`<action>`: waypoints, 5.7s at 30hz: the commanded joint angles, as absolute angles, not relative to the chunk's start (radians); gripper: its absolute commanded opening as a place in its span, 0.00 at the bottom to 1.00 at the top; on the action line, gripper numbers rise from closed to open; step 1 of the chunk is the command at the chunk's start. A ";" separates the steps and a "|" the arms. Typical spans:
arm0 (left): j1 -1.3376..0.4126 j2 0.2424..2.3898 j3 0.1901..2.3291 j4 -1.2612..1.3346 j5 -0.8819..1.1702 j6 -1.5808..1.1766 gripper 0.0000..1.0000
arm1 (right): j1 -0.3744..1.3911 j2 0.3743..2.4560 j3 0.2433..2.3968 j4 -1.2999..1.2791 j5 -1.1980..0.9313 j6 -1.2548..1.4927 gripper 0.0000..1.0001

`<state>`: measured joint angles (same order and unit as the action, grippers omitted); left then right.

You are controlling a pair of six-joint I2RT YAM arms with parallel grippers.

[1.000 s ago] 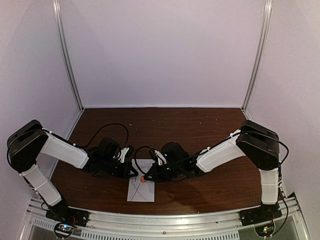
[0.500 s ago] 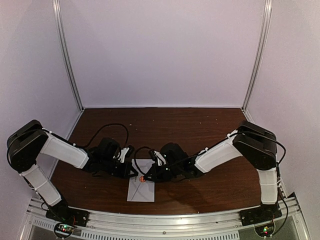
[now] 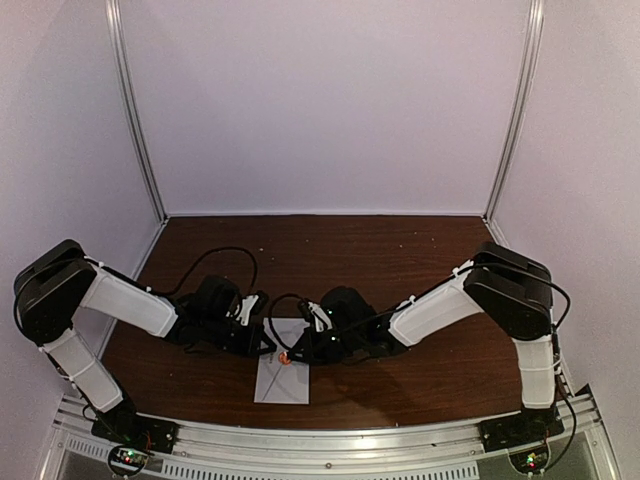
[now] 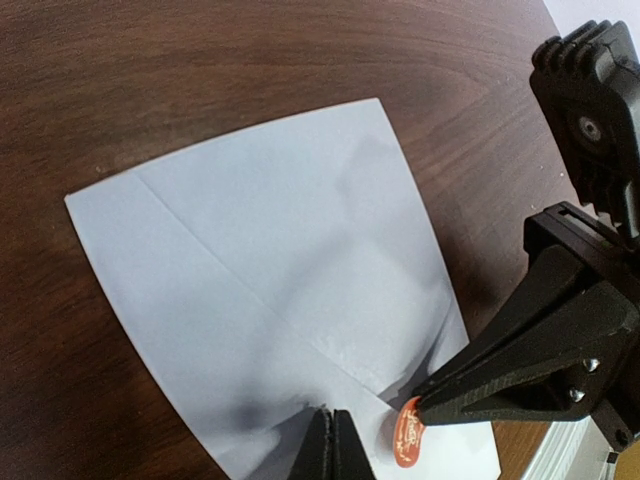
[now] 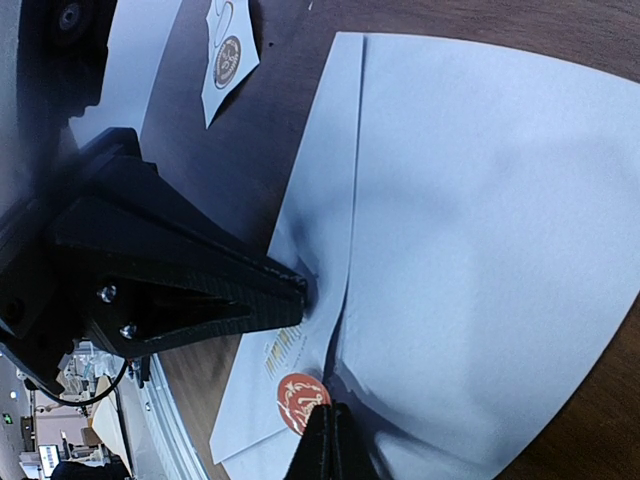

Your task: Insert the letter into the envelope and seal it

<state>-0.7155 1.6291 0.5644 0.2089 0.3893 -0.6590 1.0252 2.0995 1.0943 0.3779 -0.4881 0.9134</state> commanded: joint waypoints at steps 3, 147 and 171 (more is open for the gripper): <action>-0.724 1.640 0.551 0.128 0.377 -0.641 0.00 | 1.018 2.115 1.117 0.382 -0.449 0.910 0.00; -0.779 1.621 0.506 0.204 0.315 -0.699 0.00 | 1.079 2.126 1.156 0.263 -0.461 0.867 0.00; -0.779 1.613 0.503 0.203 0.313 -0.693 0.00 | 1.039 1.985 1.053 0.358 -0.451 0.879 0.00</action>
